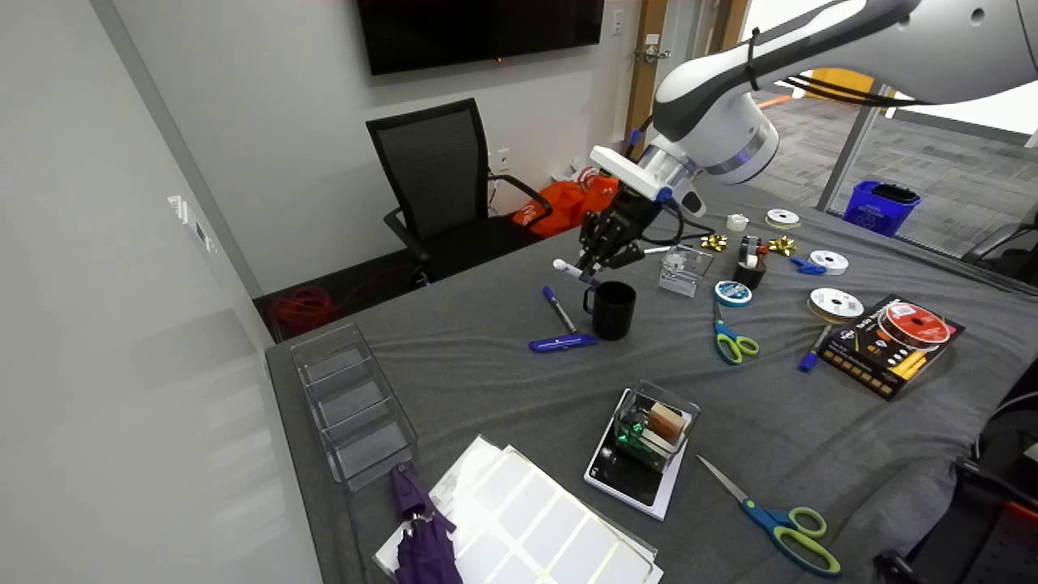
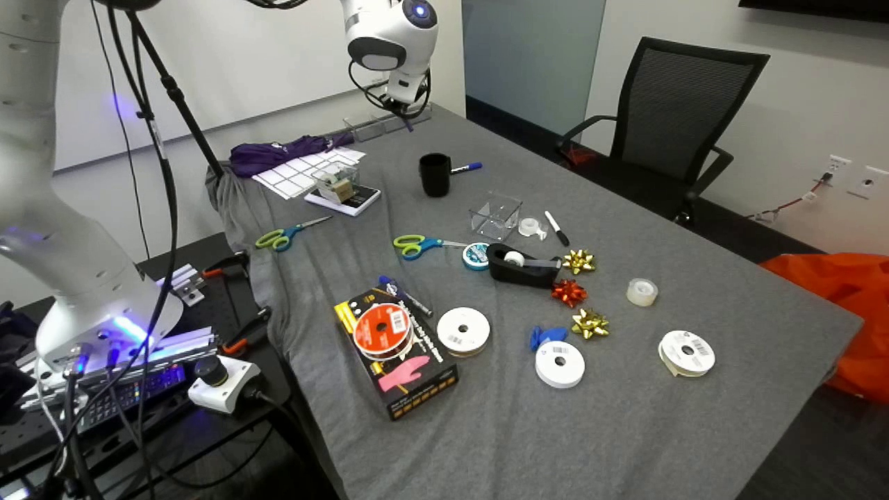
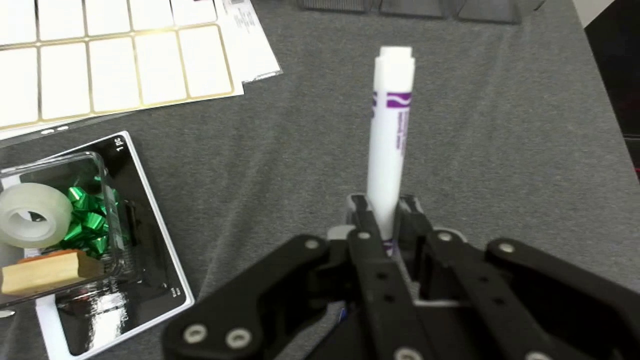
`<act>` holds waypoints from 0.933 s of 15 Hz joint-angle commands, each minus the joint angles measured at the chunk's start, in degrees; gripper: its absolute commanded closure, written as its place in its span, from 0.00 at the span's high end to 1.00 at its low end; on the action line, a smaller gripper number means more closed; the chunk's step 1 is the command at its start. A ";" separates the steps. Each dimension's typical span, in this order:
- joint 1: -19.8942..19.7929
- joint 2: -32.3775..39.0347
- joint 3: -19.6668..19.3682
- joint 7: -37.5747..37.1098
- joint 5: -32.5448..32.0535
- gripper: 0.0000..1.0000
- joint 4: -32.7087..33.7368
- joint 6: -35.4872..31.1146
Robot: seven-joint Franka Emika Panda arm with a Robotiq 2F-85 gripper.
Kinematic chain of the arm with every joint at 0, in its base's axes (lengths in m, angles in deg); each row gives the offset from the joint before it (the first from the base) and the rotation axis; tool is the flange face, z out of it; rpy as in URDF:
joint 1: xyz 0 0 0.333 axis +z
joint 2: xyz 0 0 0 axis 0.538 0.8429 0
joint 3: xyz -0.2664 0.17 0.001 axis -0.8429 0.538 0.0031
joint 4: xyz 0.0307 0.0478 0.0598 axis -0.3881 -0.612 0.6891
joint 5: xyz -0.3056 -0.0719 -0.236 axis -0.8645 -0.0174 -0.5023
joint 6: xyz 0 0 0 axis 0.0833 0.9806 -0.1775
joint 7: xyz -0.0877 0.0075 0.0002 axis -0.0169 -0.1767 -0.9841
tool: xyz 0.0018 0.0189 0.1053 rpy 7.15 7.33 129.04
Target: Pick up the white marker on the left and then put it in the black cup
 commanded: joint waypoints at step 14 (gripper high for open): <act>0.34 2.69 -6.02 3.45 5.96 0.04 2.72 1.62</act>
